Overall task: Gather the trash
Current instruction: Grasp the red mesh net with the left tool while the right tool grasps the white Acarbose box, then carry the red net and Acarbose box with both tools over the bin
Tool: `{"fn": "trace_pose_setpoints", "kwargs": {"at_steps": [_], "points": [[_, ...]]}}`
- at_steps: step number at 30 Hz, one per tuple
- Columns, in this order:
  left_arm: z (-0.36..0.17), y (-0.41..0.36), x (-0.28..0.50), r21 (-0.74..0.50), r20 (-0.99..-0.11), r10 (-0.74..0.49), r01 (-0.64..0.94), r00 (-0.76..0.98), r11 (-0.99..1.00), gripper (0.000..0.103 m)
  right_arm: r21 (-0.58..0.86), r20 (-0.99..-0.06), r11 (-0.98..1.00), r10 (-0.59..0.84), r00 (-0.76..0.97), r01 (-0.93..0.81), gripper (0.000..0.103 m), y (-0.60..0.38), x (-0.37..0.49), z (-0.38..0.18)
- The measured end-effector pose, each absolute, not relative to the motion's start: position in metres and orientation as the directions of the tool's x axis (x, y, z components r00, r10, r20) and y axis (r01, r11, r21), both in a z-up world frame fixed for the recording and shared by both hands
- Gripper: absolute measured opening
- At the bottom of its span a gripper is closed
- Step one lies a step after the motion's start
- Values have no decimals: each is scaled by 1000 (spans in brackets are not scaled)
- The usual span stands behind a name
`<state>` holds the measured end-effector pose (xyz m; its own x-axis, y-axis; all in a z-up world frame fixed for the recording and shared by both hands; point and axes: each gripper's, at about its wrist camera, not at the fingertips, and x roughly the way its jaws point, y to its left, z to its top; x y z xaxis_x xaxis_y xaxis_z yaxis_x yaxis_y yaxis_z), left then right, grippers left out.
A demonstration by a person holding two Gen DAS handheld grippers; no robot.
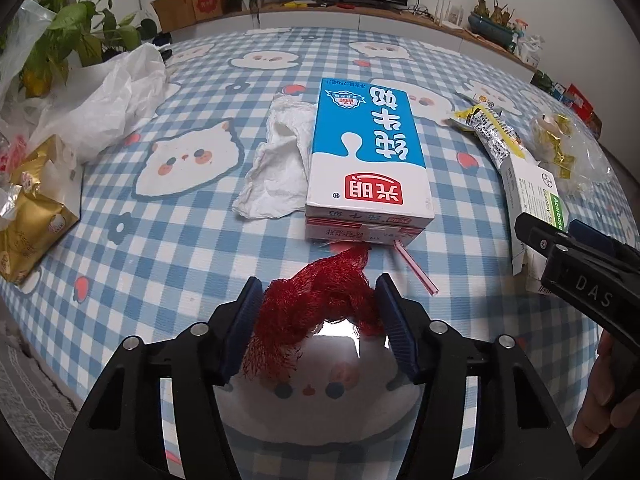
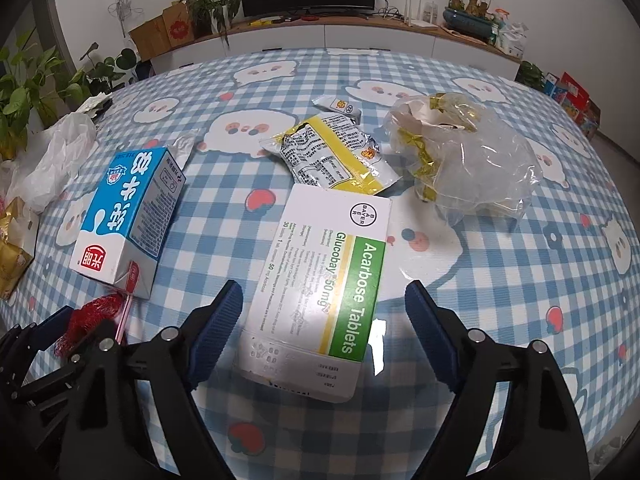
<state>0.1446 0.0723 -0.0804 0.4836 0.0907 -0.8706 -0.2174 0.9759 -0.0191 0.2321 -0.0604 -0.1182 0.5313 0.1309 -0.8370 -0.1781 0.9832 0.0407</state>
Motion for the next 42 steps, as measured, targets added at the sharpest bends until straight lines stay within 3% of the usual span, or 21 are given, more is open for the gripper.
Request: {"fn": "trace_pose_setpoints", "kwargs": {"at_steps": [3,5,13,42], "points": [[-81,72,145,-43,-874,69,-218,480,975,45,48,-847,981,139,513,-186,65,-60,232,-123],[-81,72,145,-51,-875,62,-219,480,974,37,48,-845,981,140,517,-188,64,-61,231,-122],[-80,68,144,-58,-876,56,-219,479,974,24,72,-837,981,157,524,-179,62,-68,228,-115],[-56,58,89,-65,-844,54,-202,533,977,22,77,-795,976,184,577,-206,62,-87,165,-90]]}}
